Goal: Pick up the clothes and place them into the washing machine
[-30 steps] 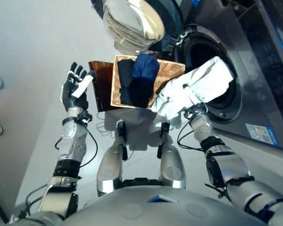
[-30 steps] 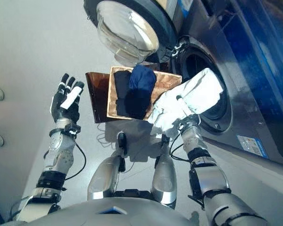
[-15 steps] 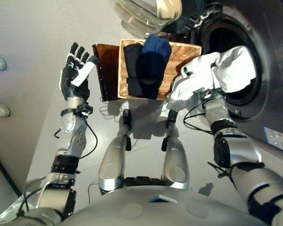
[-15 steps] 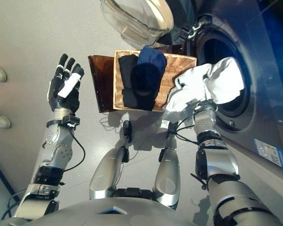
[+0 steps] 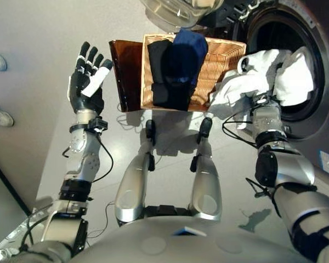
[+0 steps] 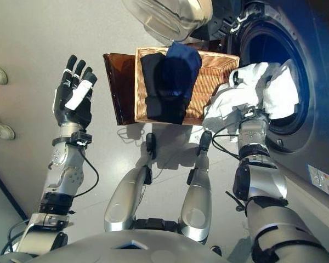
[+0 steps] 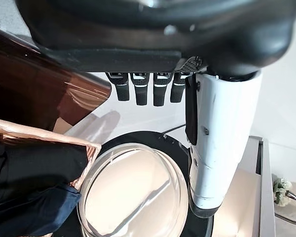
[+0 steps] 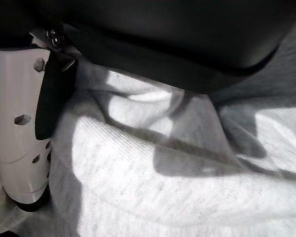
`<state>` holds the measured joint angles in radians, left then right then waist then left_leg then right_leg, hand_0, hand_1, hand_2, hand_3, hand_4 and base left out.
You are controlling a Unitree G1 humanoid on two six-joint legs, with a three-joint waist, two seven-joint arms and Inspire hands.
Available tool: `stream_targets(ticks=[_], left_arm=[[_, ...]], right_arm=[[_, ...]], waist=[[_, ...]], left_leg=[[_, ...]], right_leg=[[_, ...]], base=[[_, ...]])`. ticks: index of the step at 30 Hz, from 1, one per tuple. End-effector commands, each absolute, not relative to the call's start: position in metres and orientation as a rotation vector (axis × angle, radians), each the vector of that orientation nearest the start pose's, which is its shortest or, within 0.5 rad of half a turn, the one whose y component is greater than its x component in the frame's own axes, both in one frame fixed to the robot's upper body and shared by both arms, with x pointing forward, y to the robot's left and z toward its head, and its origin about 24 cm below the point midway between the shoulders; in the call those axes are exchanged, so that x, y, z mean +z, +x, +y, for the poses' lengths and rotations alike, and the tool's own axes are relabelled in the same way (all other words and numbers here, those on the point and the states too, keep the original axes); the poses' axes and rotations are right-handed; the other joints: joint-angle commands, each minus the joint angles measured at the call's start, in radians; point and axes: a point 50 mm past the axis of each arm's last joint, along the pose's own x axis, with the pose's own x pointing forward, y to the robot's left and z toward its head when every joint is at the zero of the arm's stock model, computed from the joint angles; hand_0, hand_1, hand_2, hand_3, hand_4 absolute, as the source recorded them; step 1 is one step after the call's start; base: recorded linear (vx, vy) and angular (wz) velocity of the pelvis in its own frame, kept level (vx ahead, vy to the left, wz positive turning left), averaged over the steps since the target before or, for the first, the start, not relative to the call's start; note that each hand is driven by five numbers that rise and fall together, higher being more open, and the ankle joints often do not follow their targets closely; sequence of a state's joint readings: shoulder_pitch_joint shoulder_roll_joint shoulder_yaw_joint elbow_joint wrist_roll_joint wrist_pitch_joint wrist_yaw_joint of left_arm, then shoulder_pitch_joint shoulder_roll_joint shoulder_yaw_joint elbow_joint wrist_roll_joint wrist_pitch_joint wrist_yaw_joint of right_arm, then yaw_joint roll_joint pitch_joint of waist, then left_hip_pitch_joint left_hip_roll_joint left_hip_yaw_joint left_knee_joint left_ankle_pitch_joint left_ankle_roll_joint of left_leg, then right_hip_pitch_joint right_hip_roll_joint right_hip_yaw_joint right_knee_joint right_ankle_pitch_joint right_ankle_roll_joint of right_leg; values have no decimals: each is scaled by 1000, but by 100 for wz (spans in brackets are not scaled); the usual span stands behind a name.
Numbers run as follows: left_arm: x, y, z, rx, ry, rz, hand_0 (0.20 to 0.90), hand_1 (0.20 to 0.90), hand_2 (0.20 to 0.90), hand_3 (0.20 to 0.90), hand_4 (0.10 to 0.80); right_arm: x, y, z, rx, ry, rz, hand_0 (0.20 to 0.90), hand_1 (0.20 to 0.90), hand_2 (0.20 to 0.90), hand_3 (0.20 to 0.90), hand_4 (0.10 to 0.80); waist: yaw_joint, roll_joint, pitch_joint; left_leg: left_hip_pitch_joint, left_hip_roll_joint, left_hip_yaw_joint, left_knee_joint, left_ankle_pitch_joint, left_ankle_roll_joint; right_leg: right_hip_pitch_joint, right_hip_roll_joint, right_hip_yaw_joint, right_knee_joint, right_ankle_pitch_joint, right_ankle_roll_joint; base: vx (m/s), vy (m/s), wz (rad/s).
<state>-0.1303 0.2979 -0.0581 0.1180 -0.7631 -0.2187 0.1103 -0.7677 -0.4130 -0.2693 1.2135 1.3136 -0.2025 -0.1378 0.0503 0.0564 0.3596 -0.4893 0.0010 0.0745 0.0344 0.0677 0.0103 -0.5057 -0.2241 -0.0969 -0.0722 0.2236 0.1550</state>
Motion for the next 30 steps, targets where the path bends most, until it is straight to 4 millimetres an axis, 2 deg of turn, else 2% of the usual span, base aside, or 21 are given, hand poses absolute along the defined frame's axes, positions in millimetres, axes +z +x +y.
stream_targets(ticks=[1,3,4,6,9,12,17,21,25,30], left_arm=[[105,262,226,101,-411,-382,900,900,900,900,800],[104,261,226,101,-411,-379,900,900,900,900,800],[104,261,227,104,-407,-376,900,900,900,900,800],[103,260,228,105,-406,-374,900,900,900,900,800],[104,259,229,103,-399,-374,900,900,900,900,800],[106,258,234,109,-385,-378,900,900,900,900,800],[111,256,233,91,-386,-401,900,900,900,900,800],[116,257,232,82,-390,-424,900,900,900,900,800],[122,256,231,60,-368,-442,900,900,900,900,800],[128,257,226,27,-370,-461,900,900,900,900,800]], right_arm=[[97,325,-370,-888,1044,-277,200,200,200,200,300],[101,324,-373,-893,1048,-294,200,200,200,200,300],[107,319,-383,-923,1070,-339,200,200,200,200,300],[110,313,-391,-956,1101,-376,200,200,200,200,300],[110,307,-398,-992,1104,-380,200,200,200,200,300],[115,305,-407,-993,975,-291,200,200,200,200,300],[129,316,-403,-925,901,-273,200,200,200,200,300],[136,323,-397,-911,934,-299,200,200,200,200,300],[144,328,-395,-897,851,-239,200,200,200,200,300],[155,335,-391,-869,860,-245,200,200,200,200,300]], waist=[[-15,2,-138],[-15,2,-141],[-18,2,-144],[-20,3,-150],[-20,4,-155],[-18,-2,-161],[-7,-4,-156],[-4,4,-156],[4,11,-151],[12,17,-142]], left_leg=[[-89,3,-48,63,-44,-44],[-91,3,-50,60,-43,-44],[-92,2,-51,56,-41,-46],[-93,3,-54,48,-40,-46],[-95,4,-55,45,-38,-47],[-96,6,-53,36,-34,-48],[-114,8,-50,33,-27,-48],[-138,1,-54,33,-21,-48],[-159,-1,-56,26,-10,-48],[-176,-3,-56,18,0,-49]], right_leg=[[-63,-46,17,112,-79,7],[-66,-47,16,112,-78,8],[-69,-45,16,111,-78,8],[-71,-45,15,109,-80,9],[-72,-45,13,109,-82,9],[-81,-42,12,109,-79,9],[-105,-41,16,111,-75,8],[-128,-41,20,115,-76,6],[-154,-40,26,116,-70,6],[-169,-39,28,109,-64,6]], base=[[28,-15,3],[0,0,0],[34,-4,3],[40,-10,5],[7,-3,1],[16,-16,4],[-3,-7,2],[0,0,0],[-14,5,1],[-9,4,2]])
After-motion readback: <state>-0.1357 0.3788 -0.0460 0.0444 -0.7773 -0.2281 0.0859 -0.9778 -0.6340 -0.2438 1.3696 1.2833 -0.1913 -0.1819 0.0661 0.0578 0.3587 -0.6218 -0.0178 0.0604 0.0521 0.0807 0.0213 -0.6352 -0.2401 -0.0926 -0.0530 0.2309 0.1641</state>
